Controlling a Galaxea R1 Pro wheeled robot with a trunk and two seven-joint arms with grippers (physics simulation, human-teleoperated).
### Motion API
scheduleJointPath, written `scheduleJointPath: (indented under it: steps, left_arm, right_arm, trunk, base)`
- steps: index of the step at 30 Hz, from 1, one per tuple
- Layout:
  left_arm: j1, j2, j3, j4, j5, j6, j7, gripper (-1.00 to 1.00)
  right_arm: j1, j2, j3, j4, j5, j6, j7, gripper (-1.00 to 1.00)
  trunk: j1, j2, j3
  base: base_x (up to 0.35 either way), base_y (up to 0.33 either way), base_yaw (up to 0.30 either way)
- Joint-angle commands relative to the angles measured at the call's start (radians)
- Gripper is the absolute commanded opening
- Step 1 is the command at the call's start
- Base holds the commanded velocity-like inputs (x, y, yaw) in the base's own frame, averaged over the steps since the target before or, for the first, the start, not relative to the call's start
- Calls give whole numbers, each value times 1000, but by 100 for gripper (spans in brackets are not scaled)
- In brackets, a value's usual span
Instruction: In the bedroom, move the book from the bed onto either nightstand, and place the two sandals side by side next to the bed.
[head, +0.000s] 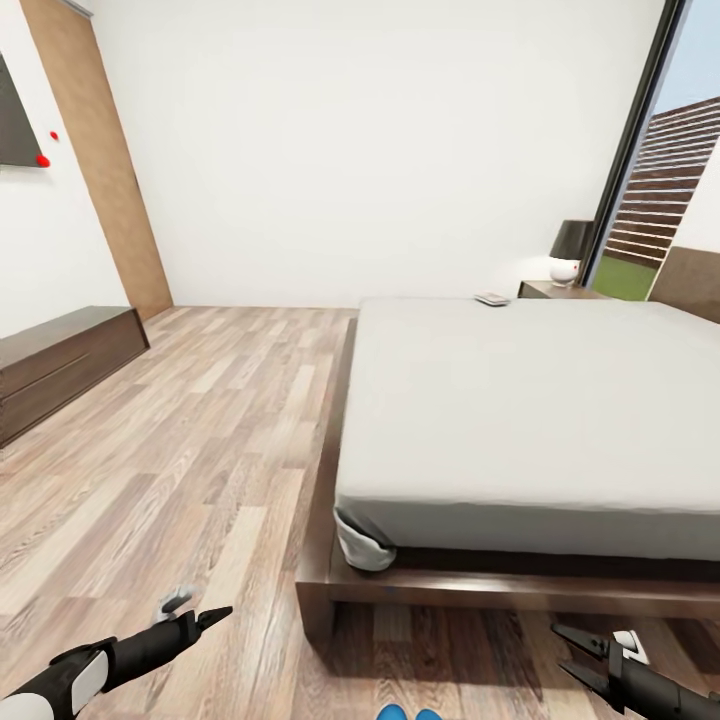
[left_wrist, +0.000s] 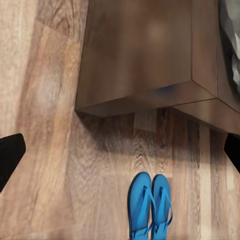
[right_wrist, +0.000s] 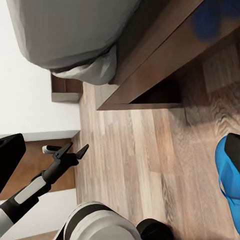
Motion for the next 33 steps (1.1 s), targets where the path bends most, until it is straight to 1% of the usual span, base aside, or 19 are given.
scheduleJointPath:
  steps: [1,19,33]
  left_arm:
    - [0,0,-3,0,10,10,-2,100]
    - [-1,1,-3,1,10,10,-2,100]
    - [0,2,-3,1,10,21,-2,100]
  right_arm:
    - [-1,-1,8,0,-10,9,2,100]
    - [-1,-1,9,0,-10,9,2,100]
    - [-1,-1,10,0,-10,9,2,100]
  trunk:
    - [0,0,-1]
    - [0,0,-1]
    - [0,0,-1]
  base:
    - [8,166,0]
    - [2,182,0]
    - [0,225,0]
